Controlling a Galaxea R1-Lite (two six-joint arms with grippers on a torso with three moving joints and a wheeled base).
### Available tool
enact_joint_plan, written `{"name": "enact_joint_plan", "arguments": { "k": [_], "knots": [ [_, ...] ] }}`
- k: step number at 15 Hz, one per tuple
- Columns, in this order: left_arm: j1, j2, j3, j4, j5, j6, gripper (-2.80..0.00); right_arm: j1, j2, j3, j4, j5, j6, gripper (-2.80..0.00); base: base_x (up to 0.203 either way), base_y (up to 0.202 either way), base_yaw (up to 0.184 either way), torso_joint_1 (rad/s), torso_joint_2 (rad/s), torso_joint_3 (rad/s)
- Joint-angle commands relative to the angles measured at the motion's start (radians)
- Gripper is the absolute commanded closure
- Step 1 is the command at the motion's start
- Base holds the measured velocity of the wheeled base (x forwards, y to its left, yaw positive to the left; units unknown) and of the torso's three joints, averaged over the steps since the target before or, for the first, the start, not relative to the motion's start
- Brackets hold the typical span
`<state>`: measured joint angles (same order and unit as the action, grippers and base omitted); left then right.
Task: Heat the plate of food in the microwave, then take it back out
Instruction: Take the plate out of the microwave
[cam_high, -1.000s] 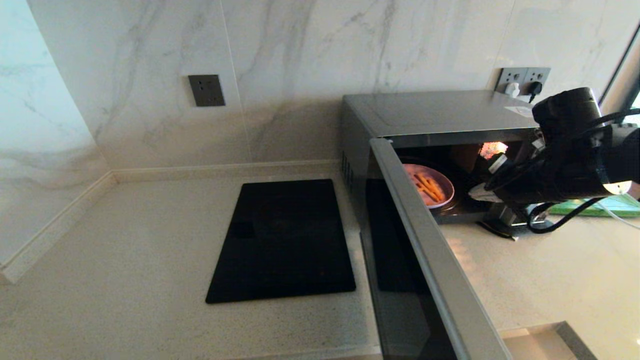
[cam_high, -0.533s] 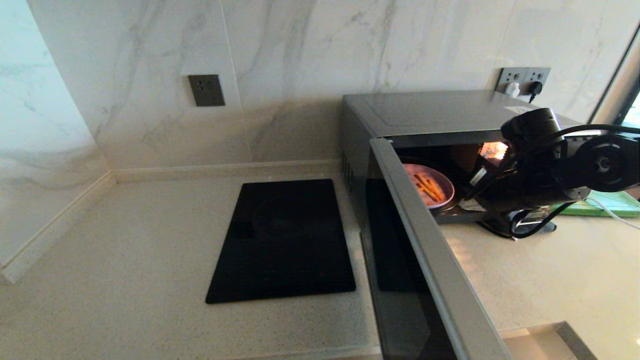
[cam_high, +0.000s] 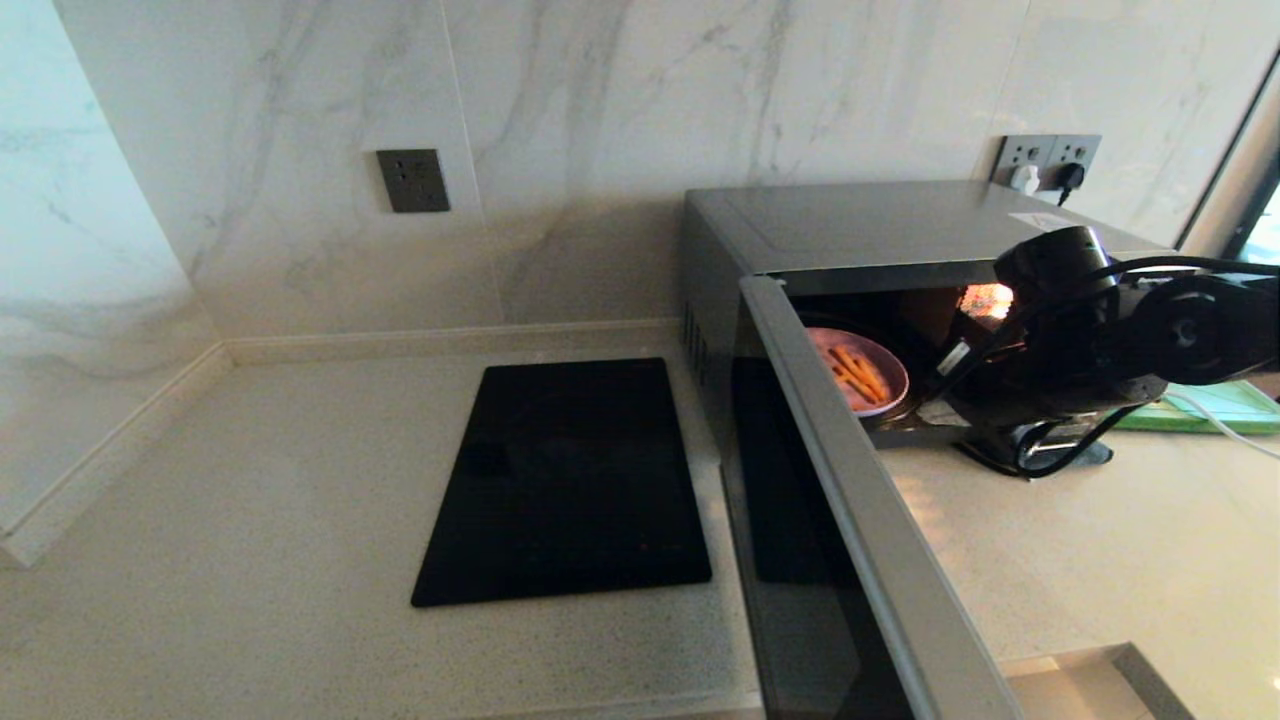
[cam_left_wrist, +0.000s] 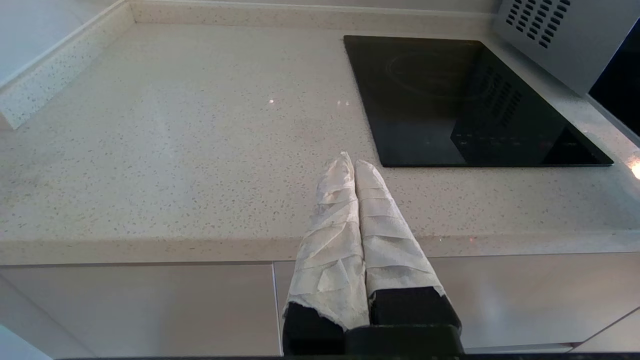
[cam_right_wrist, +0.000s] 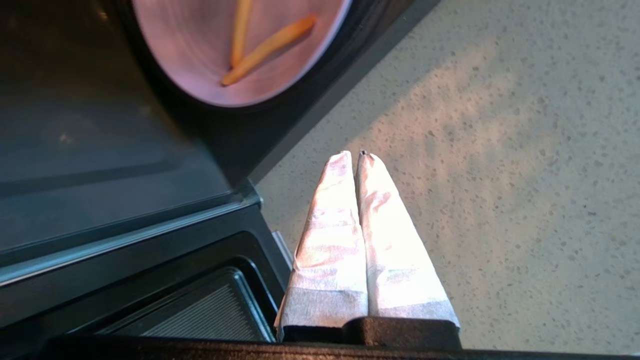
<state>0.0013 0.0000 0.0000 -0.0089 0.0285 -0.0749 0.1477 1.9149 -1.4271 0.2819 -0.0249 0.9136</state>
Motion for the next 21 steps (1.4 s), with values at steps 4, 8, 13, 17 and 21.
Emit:
{"name": "enact_joint_plan", "arguments": {
  "k": [4, 8, 13, 17, 21],
  "knots": [
    [0.0, 0.002, 0.0, 0.0, 0.001, -0.002, 0.0, 0.001, 0.067, -0.051, 0.002, -0.033, 0.071, 0.0, 0.0, 0.0, 0.0, 0.0, 0.0, 0.0],
    [0.0, 0.002, 0.0, 0.0, 0.001, 0.0, 0.0, 0.001, 0.067, -0.055, 0.003, -0.038, 0.081, 0.0, 0.0, 0.0, 0.0, 0.0, 0.0, 0.0],
    [0.0, 0.002, 0.0, 0.0, 0.001, 0.0, 0.0, 0.003, 0.069, -0.058, 0.002, -0.038, 0.08, 0.0, 0.0, 0.0, 0.0, 0.0, 0.0, 0.0],
    [0.0, 0.002, 0.0, 0.0, 0.001, -0.001, 0.0, 0.003, 0.073, -0.056, 0.002, -0.04, 0.075, 0.0, 0.0, 0.0, 0.0, 0.0, 0.0, 0.0],
    [0.0, 0.002, 0.0, 0.0, 0.001, 0.0, 0.0, 0.003, 0.073, -0.058, 0.003, -0.049, 0.073, -2.8, 0.0, 0.0, 0.0, 0.0, 0.0, 0.0]
  ]
}}
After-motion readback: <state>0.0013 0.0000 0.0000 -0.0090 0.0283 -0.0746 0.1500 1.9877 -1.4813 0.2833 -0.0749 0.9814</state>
